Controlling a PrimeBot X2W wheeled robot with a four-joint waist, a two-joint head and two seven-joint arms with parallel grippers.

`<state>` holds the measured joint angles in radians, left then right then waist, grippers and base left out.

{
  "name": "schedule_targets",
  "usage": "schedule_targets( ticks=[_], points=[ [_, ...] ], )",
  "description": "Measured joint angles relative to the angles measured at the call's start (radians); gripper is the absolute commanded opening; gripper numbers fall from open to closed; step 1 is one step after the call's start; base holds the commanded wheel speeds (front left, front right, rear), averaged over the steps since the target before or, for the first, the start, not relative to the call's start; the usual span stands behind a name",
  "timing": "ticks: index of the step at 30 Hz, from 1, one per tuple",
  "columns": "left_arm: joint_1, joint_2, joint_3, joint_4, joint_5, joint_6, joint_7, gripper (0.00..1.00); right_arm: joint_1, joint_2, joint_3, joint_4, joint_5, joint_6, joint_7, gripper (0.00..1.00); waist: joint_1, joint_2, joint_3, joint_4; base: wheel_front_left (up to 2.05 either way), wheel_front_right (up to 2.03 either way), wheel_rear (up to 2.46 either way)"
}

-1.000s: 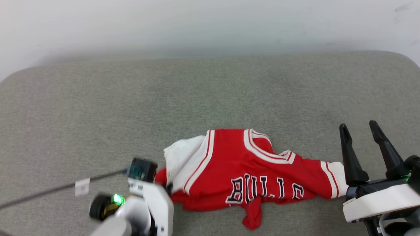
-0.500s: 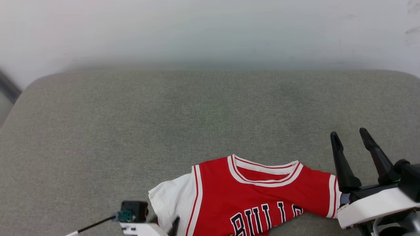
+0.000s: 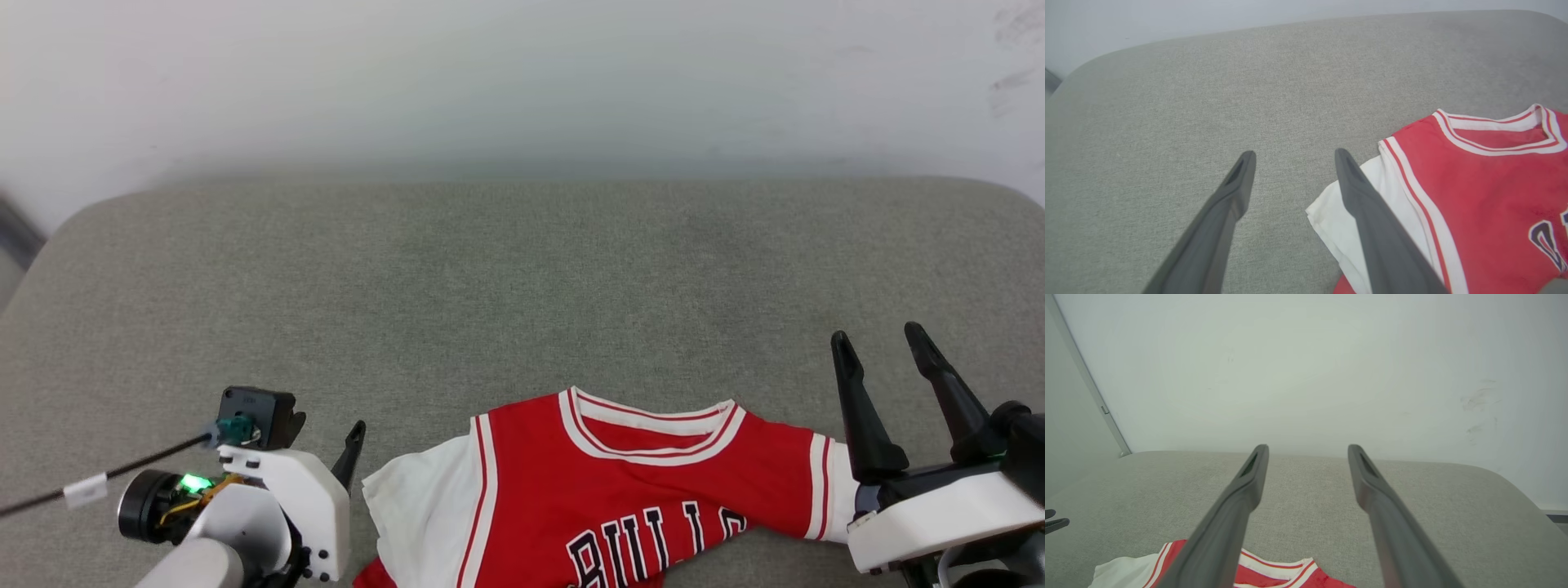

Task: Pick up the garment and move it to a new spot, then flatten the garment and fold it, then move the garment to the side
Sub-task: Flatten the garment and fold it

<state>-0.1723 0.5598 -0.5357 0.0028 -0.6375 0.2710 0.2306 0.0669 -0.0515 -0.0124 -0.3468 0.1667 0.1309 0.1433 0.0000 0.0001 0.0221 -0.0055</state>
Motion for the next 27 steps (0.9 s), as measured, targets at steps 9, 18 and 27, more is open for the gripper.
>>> schedule_targets(
  ticks=[9,18,27],
  points=[
    [-0.122,0.122,-0.064,0.041,-0.079,-0.166,0.307,1.00,-0.029,0.000,-0.009,0.001,0.010,0.000,-0.021,1.00,0.0000,0.0000,0.097,-0.036,0.00,0.00,0.00],
    [-0.155,0.110,-0.124,0.123,-0.110,-0.220,0.430,1.00,-0.054,0.000,-0.013,0.041,0.028,0.000,-0.063,1.00,0.0000,0.0000,0.175,-0.103,0.00,0.00,0.00],
    [-0.183,0.067,-0.142,0.188,-0.138,-0.243,0.450,0.00,-0.062,0.000,-0.023,0.063,0.028,0.000,-0.063,1.00,0.0000,0.0000,0.174,-0.124,0.00,0.00,0.00]
  ],
)
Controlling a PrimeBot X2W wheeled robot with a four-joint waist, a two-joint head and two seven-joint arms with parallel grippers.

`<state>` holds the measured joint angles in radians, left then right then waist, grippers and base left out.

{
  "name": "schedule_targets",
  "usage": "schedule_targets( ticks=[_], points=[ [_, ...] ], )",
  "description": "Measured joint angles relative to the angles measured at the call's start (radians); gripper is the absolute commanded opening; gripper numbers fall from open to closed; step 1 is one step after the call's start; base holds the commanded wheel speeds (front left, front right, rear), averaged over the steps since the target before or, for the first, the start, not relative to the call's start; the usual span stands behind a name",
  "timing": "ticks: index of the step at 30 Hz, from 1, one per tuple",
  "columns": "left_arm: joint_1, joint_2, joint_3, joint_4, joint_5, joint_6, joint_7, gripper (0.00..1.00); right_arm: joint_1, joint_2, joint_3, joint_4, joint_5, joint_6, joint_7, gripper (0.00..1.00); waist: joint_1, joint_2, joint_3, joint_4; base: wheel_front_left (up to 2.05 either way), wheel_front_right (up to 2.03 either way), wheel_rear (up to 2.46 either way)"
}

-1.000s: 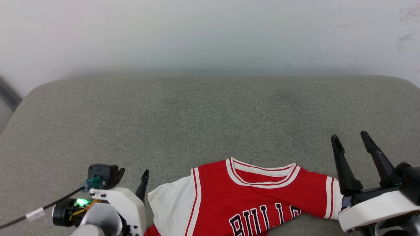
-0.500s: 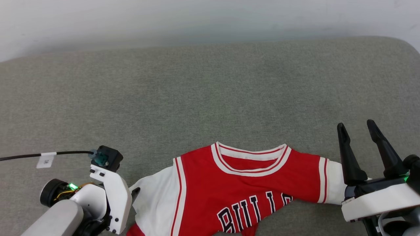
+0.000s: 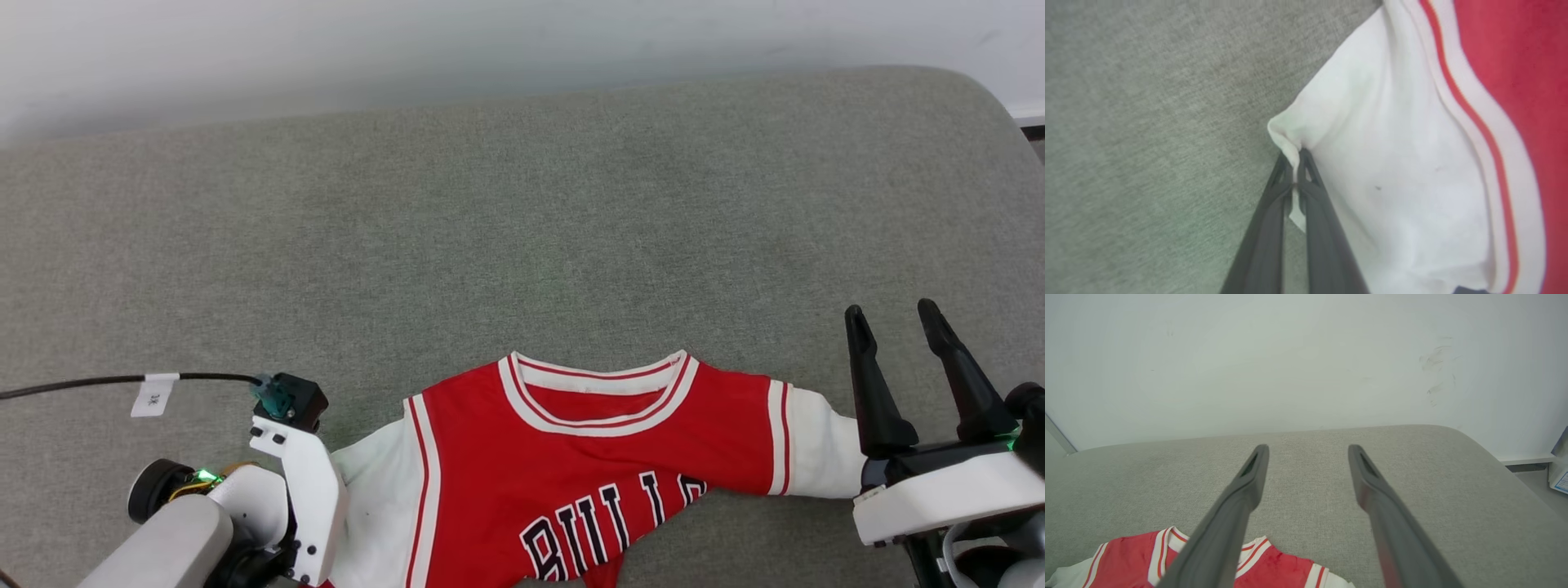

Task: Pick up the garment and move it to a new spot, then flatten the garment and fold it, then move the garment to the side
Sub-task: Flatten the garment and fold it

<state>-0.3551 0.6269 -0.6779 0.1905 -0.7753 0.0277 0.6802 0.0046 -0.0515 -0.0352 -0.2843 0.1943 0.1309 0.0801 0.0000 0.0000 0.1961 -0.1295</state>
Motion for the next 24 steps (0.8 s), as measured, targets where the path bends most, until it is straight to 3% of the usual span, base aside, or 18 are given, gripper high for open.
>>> schedule_targets(
  ticks=[6,7,12,19,24],
  points=[
    [0.033,-0.035,0.029,-0.013,0.031,0.052,-0.149,0.00,0.018,0.000,-0.025,0.016,0.013,0.000,0.041,1.00,0.0000,0.0000,-0.044,0.013,0.00,0.00,0.00],
    [0.056,-0.042,0.064,-0.048,0.041,0.097,-0.229,0.00,0.035,0.000,-0.057,0.036,0.026,0.000,0.091,1.00,0.0000,0.0000,-0.071,0.023,0.00,0.00,0.00],
    [0.112,-0.043,0.113,-0.125,0.059,0.172,-0.336,0.00,0.065,0.000,-0.130,0.080,0.066,0.000,0.203,1.00,0.0000,0.0000,-0.110,0.036,0.00,0.00,0.00],
    [0.153,-0.043,0.145,-0.247,0.088,0.239,-0.413,0.00,0.083,-0.041,-0.276,0.196,0.128,0.000,0.509,1.00,0.0000,0.0000,-0.118,0.056,0.00,0.00,0.00],
    [0.154,-0.048,0.140,-0.310,0.109,0.259,-0.421,0.00,0.033,-0.089,-0.295,0.270,0.163,0.000,0.677,1.00,0.0000,0.0000,-0.090,0.069,0.00,0.00,0.00]
  ],
)
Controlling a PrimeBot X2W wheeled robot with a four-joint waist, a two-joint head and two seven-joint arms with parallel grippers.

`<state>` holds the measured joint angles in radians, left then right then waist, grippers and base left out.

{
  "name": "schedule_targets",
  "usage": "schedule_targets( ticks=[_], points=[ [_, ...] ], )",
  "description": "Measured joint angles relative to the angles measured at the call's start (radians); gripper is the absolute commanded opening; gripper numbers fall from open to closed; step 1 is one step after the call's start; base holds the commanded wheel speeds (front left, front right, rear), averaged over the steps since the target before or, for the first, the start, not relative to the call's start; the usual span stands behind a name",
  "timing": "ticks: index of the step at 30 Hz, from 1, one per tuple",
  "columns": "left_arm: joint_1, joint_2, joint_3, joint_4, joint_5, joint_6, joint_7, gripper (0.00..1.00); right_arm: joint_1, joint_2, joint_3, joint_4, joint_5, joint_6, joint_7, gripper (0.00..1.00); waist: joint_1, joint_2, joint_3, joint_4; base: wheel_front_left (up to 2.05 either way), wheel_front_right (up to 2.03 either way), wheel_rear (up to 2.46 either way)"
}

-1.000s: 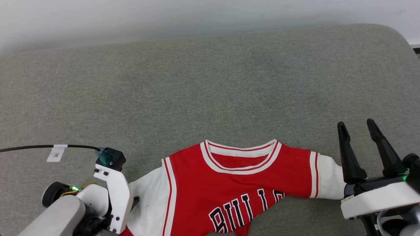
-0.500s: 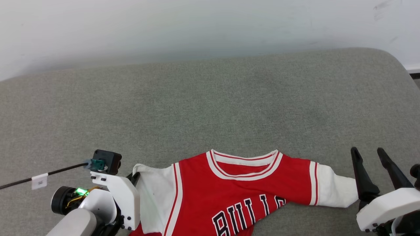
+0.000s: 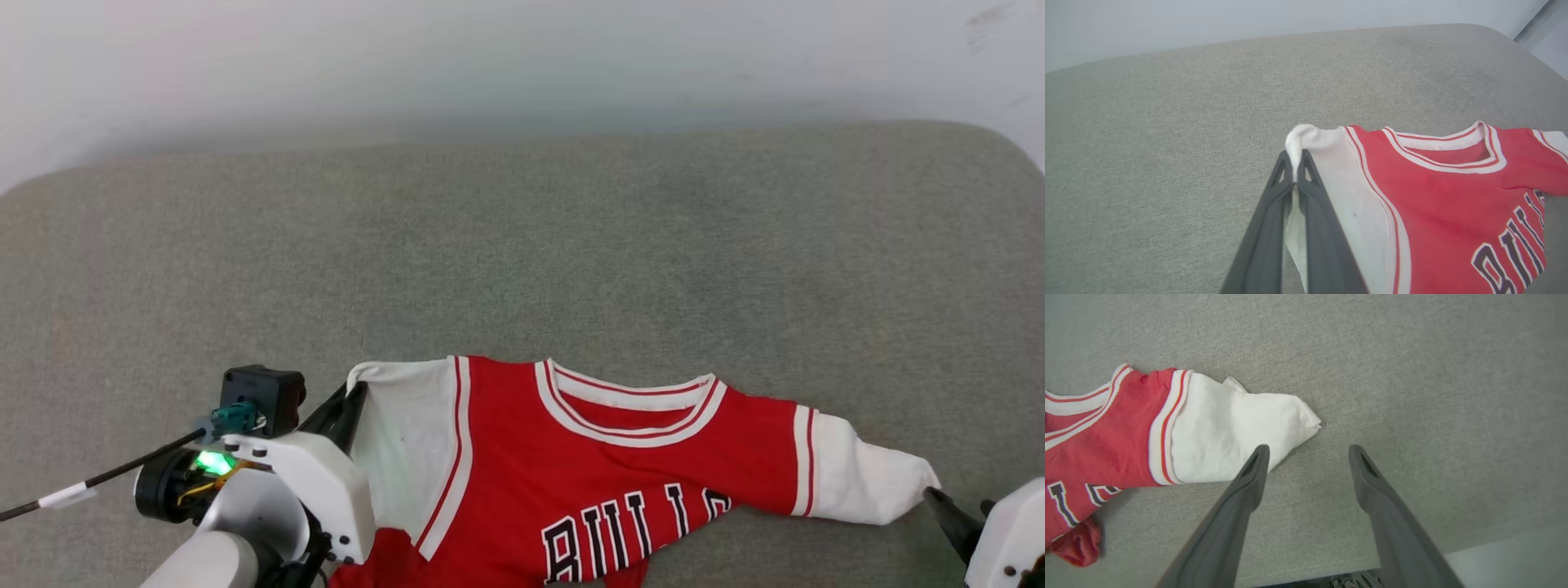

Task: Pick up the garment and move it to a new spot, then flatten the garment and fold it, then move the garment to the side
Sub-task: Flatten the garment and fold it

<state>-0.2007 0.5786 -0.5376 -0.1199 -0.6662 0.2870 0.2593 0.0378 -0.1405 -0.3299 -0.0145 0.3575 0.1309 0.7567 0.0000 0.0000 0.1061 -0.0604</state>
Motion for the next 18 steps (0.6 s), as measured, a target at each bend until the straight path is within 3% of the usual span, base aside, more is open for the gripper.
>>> schedule_targets(
  ticks=[13,14,15,18],
  points=[
    [-0.045,-0.006,-0.005,-0.036,0.013,-0.004,-0.003,0.00,-0.132,-0.011,0.079,0.188,0.022,0.000,0.087,1.00,0.0000,0.0000,0.106,0.054,0.00,0.00,0.00],
    [-0.046,-0.006,-0.005,-0.035,0.012,-0.005,-0.003,0.00,-0.136,-0.011,0.078,0.198,0.023,0.000,0.093,0.42,0.0000,0.0000,0.107,0.057,0.00,0.00,0.00],
    [-0.046,-0.006,-0.005,-0.033,0.012,-0.005,-0.003,0.00,-0.140,-0.012,0.078,0.207,0.029,0.000,0.098,0.00,0.0000,0.0000,0.107,0.059,0.00,0.00,0.00],
    [-0.046,-0.007,-0.004,-0.027,0.011,-0.005,-0.008,0.00,-0.149,-0.012,0.081,0.228,0.034,-0.001,0.107,0.00,0.0000,0.0000,0.100,0.061,0.00,0.00,0.00]
  ],
)
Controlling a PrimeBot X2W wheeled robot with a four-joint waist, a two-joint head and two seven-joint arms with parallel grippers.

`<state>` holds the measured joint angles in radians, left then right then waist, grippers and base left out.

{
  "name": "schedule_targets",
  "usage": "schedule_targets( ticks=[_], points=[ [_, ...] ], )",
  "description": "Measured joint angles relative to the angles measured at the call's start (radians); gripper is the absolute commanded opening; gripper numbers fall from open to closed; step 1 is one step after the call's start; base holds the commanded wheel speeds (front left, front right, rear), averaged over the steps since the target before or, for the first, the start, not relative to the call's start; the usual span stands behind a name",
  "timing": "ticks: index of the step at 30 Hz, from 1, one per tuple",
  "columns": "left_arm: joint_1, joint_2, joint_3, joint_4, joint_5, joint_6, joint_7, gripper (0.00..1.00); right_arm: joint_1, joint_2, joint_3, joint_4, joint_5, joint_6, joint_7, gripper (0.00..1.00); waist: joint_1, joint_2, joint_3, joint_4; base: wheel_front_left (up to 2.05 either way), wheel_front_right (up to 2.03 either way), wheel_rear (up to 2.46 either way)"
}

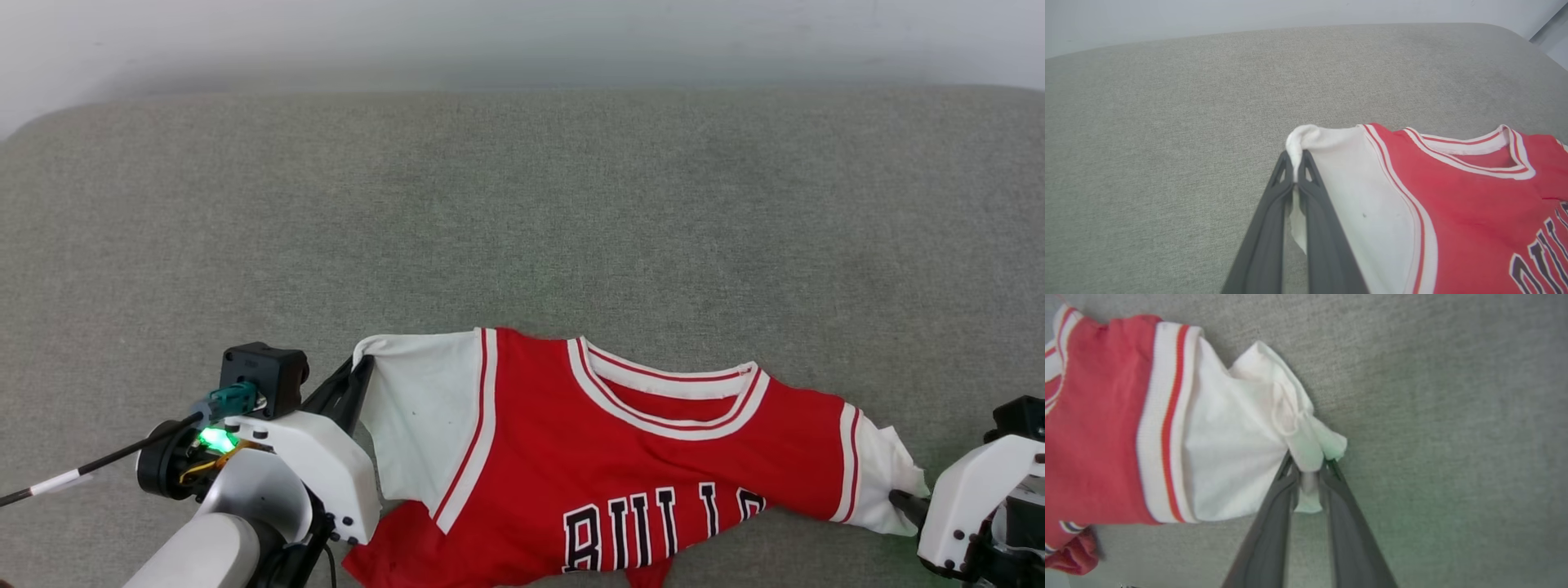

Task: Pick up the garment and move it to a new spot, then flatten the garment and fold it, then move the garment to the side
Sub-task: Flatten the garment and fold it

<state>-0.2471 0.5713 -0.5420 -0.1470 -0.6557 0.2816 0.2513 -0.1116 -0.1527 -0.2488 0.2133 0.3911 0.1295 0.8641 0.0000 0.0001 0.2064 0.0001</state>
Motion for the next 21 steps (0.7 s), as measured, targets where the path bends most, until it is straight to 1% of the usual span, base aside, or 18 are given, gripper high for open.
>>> schedule_targets(
  ticks=[5,9,14,17,18,21],
  points=[
    [0.003,-0.002,0.008,0.009,-0.005,0.002,-0.021,0.00,-0.006,-0.012,0.020,-0.003,0.005,0.000,-0.016,0.00,0.0000,0.0000,-0.027,-0.003,0.00,0.00,0.00],
    [0.004,-0.007,0.041,0.011,-0.007,0.015,-0.071,0.00,-0.023,-0.030,0.051,-0.082,0.001,0.001,-0.076,0.00,0.0000,0.0000,-0.061,-0.011,0.00,0.00,0.00],
    [-0.042,-0.012,0.089,0.031,-0.012,0.021,-0.107,0.00,-0.079,-0.063,0.072,-0.169,-0.046,0.002,-0.139,0.00,0.0000,0.0000,-0.105,-0.025,0.00,0.00,0.00],
    [-0.120,-0.010,0.109,0.074,-0.017,-0.001,-0.110,0.00,-0.147,-0.077,0.081,-0.175,-0.069,0.002,-0.171,0.00,0.0000,0.0000,-0.120,-0.033,0.00,0.00,0.00],
    [-0.188,-0.023,0.120,0.111,-0.026,-0.021,-0.119,0.00,-0.207,-0.080,0.093,-0.157,-0.076,0.002,-0.197,0.00,0.0000,0.0000,-0.125,-0.038,0.00,0.00,0.00],
    [-0.297,-0.047,0.129,0.194,-0.030,-0.054,-0.132,0.00,-0.303,-0.092,0.108,-0.101,-0.080,0.001,-0.243,0.00,0.0000,0.0000,-0.122,-0.041,0.00,0.00,0.00]
  ],
)
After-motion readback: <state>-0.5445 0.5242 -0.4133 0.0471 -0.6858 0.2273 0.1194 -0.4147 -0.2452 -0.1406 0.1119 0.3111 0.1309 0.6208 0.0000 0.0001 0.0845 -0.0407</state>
